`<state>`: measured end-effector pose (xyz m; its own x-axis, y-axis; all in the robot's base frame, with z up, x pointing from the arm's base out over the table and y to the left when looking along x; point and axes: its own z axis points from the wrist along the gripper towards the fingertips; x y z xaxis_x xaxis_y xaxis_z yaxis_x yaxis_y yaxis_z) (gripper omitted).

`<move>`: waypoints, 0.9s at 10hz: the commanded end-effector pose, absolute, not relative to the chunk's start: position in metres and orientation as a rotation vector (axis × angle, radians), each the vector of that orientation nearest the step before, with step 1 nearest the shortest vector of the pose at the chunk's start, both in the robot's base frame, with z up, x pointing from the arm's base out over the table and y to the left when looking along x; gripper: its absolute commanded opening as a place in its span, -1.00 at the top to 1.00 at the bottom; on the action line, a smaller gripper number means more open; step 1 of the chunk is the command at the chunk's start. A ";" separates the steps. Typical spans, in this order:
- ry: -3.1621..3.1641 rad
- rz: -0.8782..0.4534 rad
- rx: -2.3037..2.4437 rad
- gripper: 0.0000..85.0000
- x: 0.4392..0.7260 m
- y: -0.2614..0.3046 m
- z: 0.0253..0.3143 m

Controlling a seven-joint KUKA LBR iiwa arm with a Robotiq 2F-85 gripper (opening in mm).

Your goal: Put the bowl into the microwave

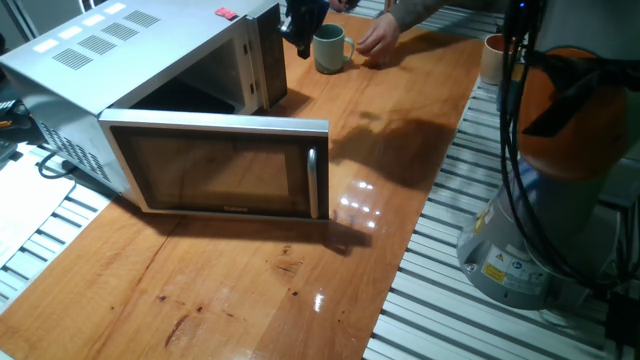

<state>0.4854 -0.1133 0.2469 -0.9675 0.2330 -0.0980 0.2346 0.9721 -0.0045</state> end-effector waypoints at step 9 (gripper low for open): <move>2.846 0.030 0.919 1.00 0.485 -0.114 0.247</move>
